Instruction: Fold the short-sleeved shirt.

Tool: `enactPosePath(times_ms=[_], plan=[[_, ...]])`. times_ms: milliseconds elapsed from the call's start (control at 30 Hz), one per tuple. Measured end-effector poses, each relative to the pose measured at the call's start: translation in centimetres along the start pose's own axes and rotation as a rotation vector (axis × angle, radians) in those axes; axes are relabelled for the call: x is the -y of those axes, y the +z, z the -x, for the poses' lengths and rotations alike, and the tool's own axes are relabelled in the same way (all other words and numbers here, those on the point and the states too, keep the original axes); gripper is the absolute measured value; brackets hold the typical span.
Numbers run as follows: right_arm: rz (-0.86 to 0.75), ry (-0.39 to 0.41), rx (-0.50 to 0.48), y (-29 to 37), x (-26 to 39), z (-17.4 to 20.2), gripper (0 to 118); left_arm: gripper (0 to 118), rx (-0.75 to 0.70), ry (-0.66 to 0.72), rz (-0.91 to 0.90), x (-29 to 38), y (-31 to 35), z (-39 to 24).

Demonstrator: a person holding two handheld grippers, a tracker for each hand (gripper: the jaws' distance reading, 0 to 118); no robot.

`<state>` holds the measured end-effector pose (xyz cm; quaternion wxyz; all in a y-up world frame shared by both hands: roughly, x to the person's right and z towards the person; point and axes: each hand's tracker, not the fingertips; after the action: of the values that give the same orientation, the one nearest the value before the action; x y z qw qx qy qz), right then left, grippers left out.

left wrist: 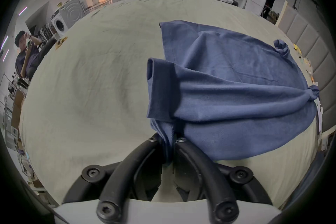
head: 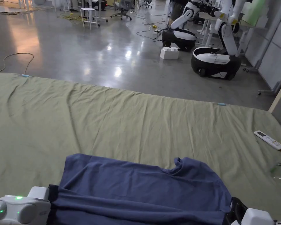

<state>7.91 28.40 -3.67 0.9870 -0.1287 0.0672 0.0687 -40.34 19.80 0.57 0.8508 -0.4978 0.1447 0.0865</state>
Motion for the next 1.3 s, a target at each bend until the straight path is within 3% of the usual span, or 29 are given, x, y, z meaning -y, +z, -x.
enactPosePath(times_ms=[100, 133, 200, 233, 267, 333, 433, 600, 667, 767, 867, 933, 1133, 1300], plan=[[0.055, 0.012, 0.006, -0.6, 0.3, -1.8, 1, 7, 0.036, 0.012, -0.026, -0.5, 1.2, 1.3], [0.111, 0.042, 0.011, -1.1, 0.4, -2.6, 1, 6, 0.046, 0.015, -0.041, -0.5, 2.0, 1.5], [0.247, 0.019, -0.010, -2.4, 1.0, -4.2, 3, 6, 0.058, 0.030, -0.061, -0.2, 3.4, 1.4], [0.327, 0.014, -0.028, -3.2, 1.3, -5.1, 11, 6, 0.063, 0.034, -0.079, -0.1, 4.0, 1.4], [0.434, -0.047, -0.064, -3.9, 2.1, -5.9, 22, 6, 0.068, 0.035, -0.087, 0.0, 4.5, 1.4], [0.500, -0.057, -0.043, -4.6, 2.9, -6.9, 26, 6, 0.074, 0.037, -0.106, 0.3, 5.3, 1.3], [0.584, -0.049, -0.049, -6.1, 4.5, -7.8, 60, 6, 0.073, 0.032, -0.116, 0.6, 5.9, 1.1], [0.656, -0.031, -0.090, -8.6, 7.1, -6.9, 73, 6, 0.076, 0.032, -0.120, 0.9, 5.9, 1.1], [0.695, 0.014, -0.107, -9.2, 7.6, -5.5, 77, 6, 0.071, 0.030, -0.119, 1.2, 5.7, 0.9], [0.770, 0.098, -0.115, -10.2, 9.3, -4.1, 74, 6, 0.063, 0.030, -0.118, 1.3, 5.6, 0.6], [0.711, 0.050, -0.160, -9.7, 9.3, -4.0, 40, 6, 0.061, 0.037, -0.117, 1.4, 5.4, 0.5], [0.708, 0.033, -0.165, -9.8, 9.2, -4.3, 11, 6, 0.063, 0.043, -0.126, 1.4, 5.7, 0.5], [0.667, 0.010, -0.154, -8.0, 6.1, -4.9, 5, 6, 0.088, 0.031, -0.174, 0.5, 8.1, 0.5], [0.631, 0.056, -0.153, -7.7, 3.3, -6.1, 5, 6, 0.119, 0.035, -0.210, -0.7, 10.4, 1.1]])
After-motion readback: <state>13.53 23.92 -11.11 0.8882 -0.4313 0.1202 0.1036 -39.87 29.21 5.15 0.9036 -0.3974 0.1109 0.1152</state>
